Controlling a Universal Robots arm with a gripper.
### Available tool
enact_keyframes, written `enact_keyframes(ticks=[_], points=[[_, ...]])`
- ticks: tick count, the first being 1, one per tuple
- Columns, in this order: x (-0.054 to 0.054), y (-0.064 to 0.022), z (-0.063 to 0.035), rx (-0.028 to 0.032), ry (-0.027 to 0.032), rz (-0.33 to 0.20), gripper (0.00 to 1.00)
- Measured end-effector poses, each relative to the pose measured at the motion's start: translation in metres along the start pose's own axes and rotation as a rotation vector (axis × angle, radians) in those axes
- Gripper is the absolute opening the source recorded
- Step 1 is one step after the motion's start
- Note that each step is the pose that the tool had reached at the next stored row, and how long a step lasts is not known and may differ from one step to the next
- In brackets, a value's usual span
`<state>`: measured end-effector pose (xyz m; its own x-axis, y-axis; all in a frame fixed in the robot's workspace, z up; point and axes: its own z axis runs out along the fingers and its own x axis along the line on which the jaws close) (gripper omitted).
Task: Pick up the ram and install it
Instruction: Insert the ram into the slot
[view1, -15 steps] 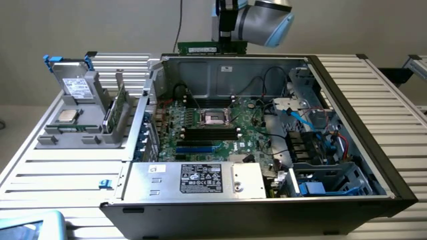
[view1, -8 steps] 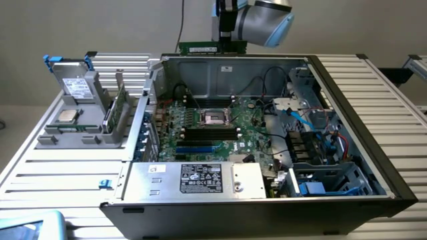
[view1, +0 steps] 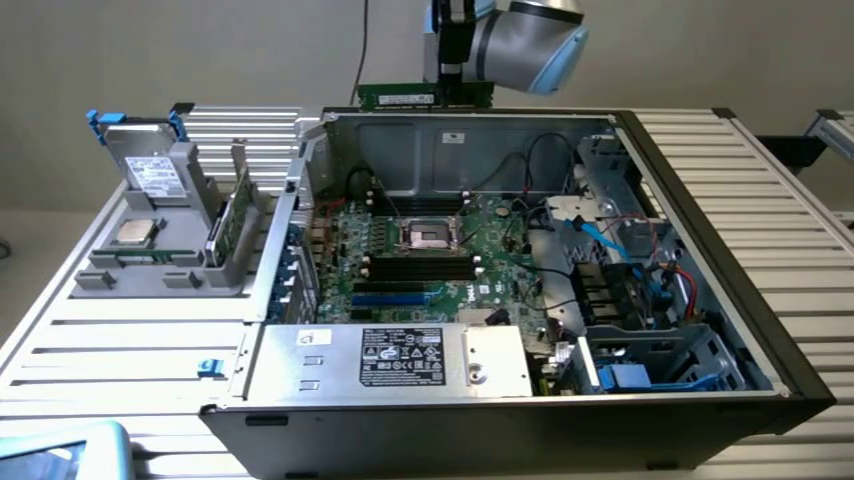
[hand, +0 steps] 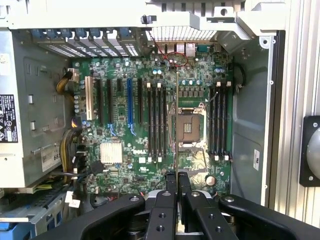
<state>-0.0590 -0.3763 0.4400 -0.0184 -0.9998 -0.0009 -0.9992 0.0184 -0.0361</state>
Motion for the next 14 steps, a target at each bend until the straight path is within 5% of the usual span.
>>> enact_keyframes(ticks=[7, 8, 10, 11, 14], points=[[0.0000, 0.0001, 0.0001, -0.0007, 0.0003, 0.000, 0.13], [-0.0001, 0.0000, 0.0001, -0.0054, 0.0013, 0.000, 0.13], [-0.0002, 0.0001, 0.0002, -0.0221, 0.0126, -0.001, 0.13], [-0.0005, 0.0002, 0.0006, -0.0249, 0.0193, -0.001, 0.13], [-0.0005, 0.0001, 0.0028, -0.0250, 0.0216, -0.002, 0.13]])
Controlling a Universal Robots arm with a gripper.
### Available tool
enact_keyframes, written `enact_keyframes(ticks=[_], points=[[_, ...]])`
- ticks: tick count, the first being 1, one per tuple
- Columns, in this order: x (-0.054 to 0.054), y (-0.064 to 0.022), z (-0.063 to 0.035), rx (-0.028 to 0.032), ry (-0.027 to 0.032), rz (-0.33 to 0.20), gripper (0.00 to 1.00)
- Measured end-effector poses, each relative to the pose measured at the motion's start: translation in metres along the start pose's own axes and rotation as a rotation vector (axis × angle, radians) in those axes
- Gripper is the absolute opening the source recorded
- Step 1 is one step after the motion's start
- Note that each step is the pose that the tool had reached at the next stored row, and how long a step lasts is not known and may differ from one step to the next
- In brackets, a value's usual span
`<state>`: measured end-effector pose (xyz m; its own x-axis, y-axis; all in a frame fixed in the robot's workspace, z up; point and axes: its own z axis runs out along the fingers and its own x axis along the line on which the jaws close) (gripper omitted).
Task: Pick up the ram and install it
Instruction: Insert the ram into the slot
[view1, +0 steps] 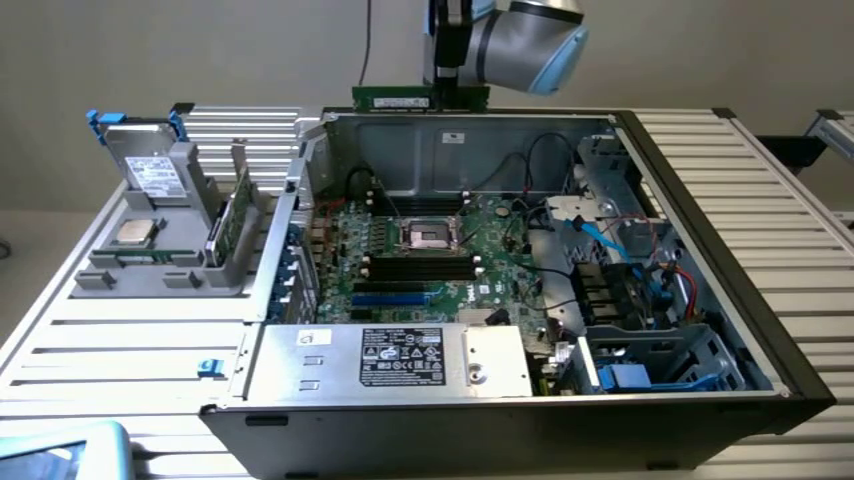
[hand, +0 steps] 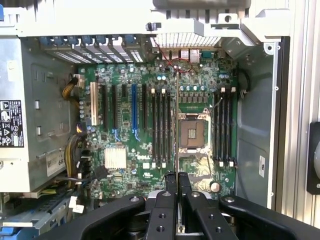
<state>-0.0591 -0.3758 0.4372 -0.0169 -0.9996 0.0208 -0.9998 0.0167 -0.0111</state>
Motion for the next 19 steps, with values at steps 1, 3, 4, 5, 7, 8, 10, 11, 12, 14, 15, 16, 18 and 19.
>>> enact_keyframes(ticks=[1, 3, 4, 5, 7, 8, 10, 11, 12, 14, 15, 16, 18, 19], points=[[0.000, 0.0000, 0.0011, -0.0001, 0.0003, 0.000, 0.13], [0.000, 0.0000, 0.0040, 0.0000, 0.0003, 0.000, 0.13], [0.000, 0.0001, 0.0056, 0.0000, 0.0002, 0.000, 0.13], [0.000, 0.0001, 0.0074, 0.0000, 0.0002, 0.000, 0.13], [0.000, 0.0001, 0.0109, 0.0000, 0.0002, 0.000, 0.13], [0.000, 0.0001, 0.0127, 0.0000, 0.0001, 0.000, 0.13], [0.000, 0.0001, 0.0154, -0.0001, 0.0003, 0.000, 0.13], [0.000, 0.0001, 0.0166, 0.0000, 0.0002, 0.000, 0.13], [0.000, 0.0002, 0.0178, 0.0000, 0.0002, 0.000, 0.13], [0.000, 0.0001, 0.0195, 0.0005, 0.0002, 0.000, 0.13], [0.000, 0.0001, 0.0196, 0.0006, 0.0002, 0.000, 0.13], [0.000, 0.0001, 0.0196, 0.0006, 0.0002, 0.000, 0.13], [0.000, 0.0002, 0.0196, 0.0006, 0.0002, 0.000, 0.13], [0.000, 0.0002, 0.0196, 0.0006, 0.0002, 0.000, 0.13]])
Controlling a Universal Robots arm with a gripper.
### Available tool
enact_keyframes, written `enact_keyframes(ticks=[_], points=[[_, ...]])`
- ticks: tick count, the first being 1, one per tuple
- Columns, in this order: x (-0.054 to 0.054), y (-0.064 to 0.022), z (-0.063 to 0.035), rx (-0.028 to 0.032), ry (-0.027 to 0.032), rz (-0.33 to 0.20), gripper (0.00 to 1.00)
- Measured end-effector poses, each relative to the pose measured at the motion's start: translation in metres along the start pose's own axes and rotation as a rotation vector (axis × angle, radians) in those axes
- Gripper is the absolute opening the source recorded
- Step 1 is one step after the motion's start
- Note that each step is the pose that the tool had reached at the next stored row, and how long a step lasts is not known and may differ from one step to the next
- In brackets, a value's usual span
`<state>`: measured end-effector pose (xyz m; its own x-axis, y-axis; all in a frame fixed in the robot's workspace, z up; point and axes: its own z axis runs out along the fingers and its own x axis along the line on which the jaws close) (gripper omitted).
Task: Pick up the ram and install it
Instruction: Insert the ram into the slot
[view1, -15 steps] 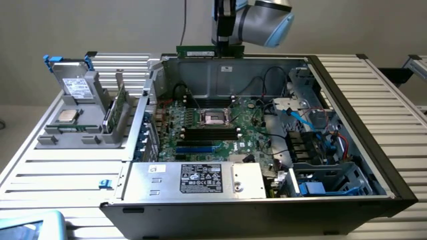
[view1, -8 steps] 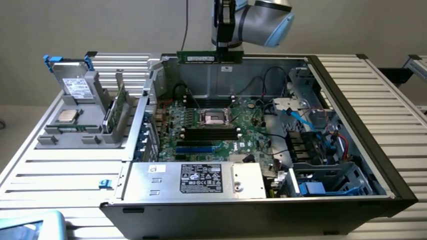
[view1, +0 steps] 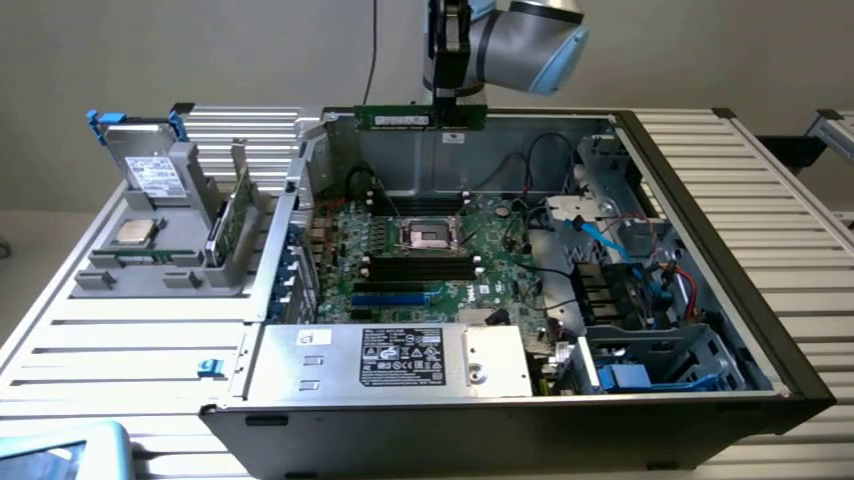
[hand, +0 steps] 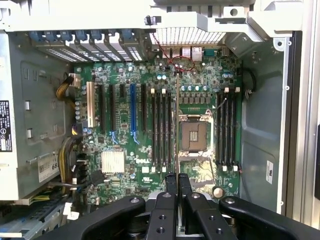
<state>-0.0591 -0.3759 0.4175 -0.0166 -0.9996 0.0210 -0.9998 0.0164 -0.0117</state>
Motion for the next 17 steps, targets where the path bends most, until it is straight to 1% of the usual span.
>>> enact_keyframes(ticks=[4, 11, 15, 17], points=[[0.000, 0.0000, 0.0033, 0.0003, -0.0001, 0.000, 0.13], [0.000, 0.0001, 0.0157, 0.0006, 0.0002, 0.000, 0.13], [0.000, 0.0003, 0.0227, 0.0006, 0.0016, 0.000, 0.13], [0.000, 0.0003, 0.0255, 0.0006, 0.0036, 0.000, 0.13]])
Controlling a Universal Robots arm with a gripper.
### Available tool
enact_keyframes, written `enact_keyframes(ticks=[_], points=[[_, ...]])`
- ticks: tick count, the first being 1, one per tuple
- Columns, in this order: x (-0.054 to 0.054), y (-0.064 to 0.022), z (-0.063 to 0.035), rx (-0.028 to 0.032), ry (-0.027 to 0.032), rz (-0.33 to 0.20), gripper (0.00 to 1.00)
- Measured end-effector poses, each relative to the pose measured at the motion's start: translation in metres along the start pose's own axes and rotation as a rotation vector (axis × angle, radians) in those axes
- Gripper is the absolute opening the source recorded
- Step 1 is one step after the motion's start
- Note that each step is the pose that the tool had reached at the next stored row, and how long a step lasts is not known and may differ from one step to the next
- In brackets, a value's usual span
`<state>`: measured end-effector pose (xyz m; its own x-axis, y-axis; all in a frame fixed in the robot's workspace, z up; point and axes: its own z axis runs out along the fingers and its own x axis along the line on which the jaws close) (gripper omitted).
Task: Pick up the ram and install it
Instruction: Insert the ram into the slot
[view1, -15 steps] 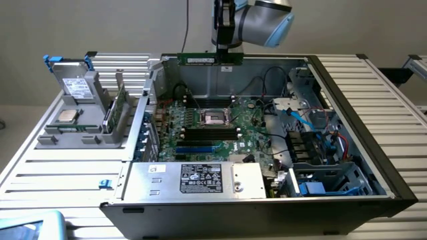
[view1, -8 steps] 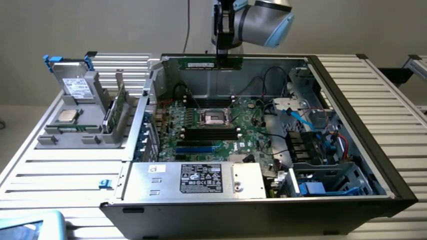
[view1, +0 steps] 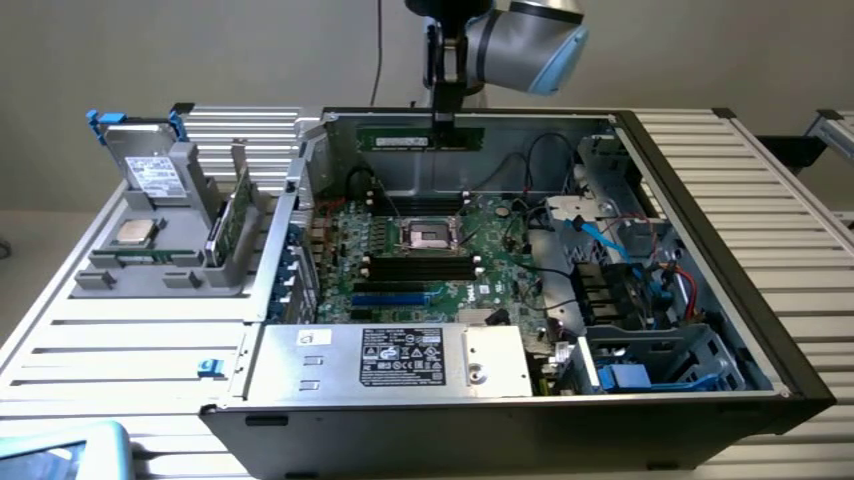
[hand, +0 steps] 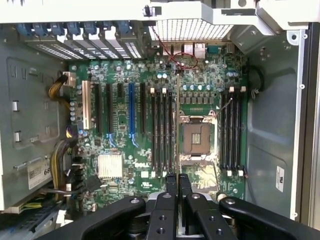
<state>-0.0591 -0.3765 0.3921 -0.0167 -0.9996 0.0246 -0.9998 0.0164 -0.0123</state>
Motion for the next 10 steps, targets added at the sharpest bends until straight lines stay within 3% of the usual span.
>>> enact_keyframes(ticks=[10], points=[[0.002, 0.0001, 0.0127, 0.0002, 0.0126, 0.000, 0.13]])
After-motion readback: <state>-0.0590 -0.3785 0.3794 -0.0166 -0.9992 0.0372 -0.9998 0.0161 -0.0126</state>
